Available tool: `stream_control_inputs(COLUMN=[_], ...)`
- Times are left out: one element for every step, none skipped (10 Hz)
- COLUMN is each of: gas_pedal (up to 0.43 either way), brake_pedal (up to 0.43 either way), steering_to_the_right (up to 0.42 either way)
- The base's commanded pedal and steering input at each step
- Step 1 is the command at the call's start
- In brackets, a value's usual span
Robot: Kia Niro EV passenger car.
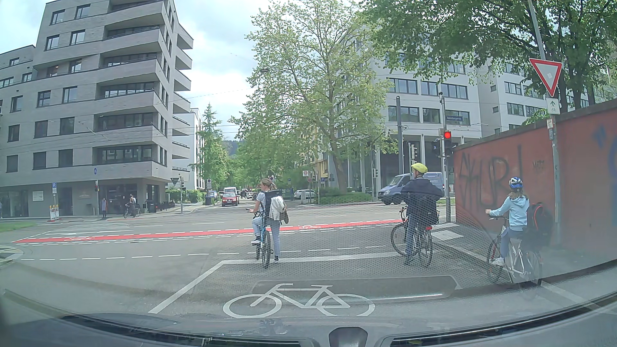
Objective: Follow the waypoints while adhering to traffic rules and regulations
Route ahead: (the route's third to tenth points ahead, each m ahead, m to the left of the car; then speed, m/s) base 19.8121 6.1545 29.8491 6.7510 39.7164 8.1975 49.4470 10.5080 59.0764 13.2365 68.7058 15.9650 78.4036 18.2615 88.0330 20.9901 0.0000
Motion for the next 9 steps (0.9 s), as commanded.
stream_control_inputs(gas_pedal=[0.000, 0.000, 0.000, 0.000, 0.000, 0.000, 0.000, 0.000, 0.000], brake_pedal=[0.262, 0.262, 0.262, 0.262, 0.262, 0.262, 0.262, 0.262, 0.262], steering_to_the_right=[-0.014, -0.015, -0.014, -0.015, -0.014, -0.014, -0.014, -0.014, -0.014])
